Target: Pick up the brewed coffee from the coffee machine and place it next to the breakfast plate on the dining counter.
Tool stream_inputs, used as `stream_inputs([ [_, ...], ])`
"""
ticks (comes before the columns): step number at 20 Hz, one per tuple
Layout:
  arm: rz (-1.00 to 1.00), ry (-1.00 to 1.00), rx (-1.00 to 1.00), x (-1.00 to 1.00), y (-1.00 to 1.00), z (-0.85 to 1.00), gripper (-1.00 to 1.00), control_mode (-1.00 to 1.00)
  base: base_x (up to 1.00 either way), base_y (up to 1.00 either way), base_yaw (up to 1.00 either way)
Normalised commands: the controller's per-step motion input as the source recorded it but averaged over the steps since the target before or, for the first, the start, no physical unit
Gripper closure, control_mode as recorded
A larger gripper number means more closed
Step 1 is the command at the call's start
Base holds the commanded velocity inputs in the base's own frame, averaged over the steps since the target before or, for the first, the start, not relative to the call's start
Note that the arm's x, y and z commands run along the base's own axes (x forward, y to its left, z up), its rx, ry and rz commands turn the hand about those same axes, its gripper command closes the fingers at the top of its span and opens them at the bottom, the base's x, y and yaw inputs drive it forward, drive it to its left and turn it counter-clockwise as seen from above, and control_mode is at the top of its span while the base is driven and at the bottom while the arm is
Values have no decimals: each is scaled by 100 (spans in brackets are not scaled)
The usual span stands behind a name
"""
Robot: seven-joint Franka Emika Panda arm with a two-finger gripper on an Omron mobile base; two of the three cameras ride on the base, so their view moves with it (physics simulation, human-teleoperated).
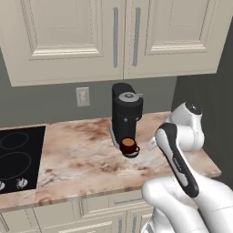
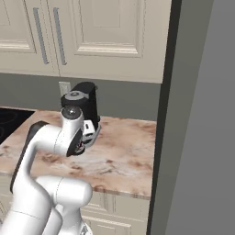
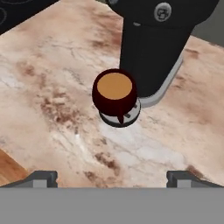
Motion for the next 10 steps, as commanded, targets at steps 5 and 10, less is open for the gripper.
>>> stream_inputs([
  [5, 11, 5, 0, 42, 6, -27, -100, -100, 0, 0, 0],
  [10, 8, 1, 0, 41, 10, -40, -100, -100, 0, 0, 0],
])
